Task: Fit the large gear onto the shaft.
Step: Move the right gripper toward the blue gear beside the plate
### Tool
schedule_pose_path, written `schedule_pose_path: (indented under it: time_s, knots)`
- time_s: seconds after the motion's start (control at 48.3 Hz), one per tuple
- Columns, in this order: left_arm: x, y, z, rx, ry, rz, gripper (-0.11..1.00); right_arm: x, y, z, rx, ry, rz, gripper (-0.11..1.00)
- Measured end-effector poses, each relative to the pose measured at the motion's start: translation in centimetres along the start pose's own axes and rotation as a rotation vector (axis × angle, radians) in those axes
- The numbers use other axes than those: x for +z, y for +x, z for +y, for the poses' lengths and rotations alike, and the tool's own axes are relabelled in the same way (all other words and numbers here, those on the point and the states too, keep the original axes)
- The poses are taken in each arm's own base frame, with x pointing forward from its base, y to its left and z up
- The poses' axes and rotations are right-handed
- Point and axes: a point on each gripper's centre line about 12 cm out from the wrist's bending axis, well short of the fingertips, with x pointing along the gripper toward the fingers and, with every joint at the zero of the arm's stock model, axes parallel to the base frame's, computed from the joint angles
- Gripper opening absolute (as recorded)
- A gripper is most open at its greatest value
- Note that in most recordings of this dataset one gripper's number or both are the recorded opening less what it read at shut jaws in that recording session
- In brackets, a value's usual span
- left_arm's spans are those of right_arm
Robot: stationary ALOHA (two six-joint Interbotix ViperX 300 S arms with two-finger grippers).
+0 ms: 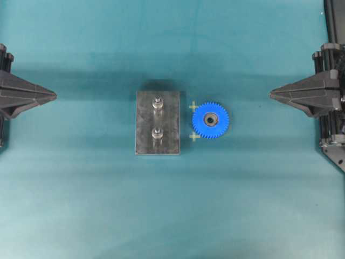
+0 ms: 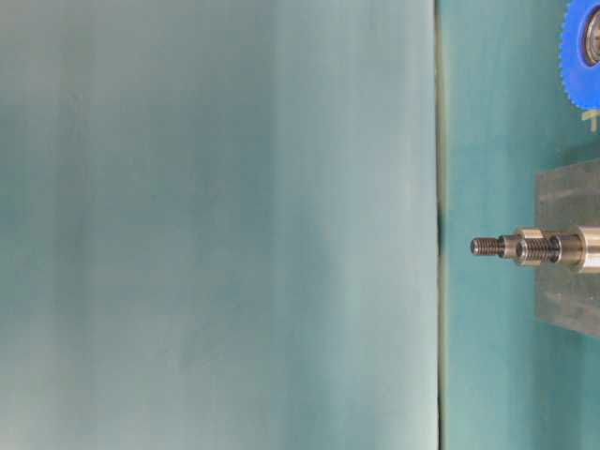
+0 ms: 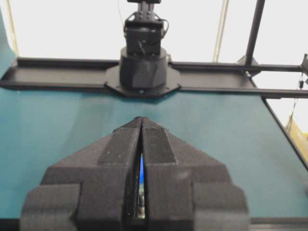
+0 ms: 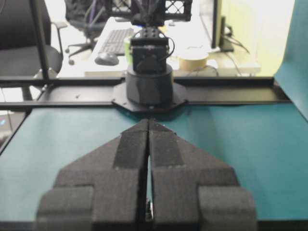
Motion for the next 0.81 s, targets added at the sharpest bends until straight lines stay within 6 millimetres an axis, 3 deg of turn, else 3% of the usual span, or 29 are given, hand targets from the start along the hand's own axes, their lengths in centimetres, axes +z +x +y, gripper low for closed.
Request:
schedule_pose_path:
  time_s: [0.207,0.394,0.601,0.808]
  knots:
    - [-1.0,1.6,0.3,0.015,-0.019,0.195,0.00,-0.9,0.0,-1.2,-0.076,0.128,0.092,0.01]
    - [-1.0,2.7,0.3,0.017,-0.010,0.362,0.00,-1.5,0.7,-2.3,-0.133,0.152,0.305,0.01]
    - [-2.9,3.6,0.4,0.019,-0.011,0.492,0.00,-4.5,1.5,-3.3,-0.179,0.186,0.609,0.01]
    - [-5.0,5.0,0.4,0.019,-0.013,0.584,0.00,-7.1,3.8,-4.2,-0.206,0.208,0.854,0.01]
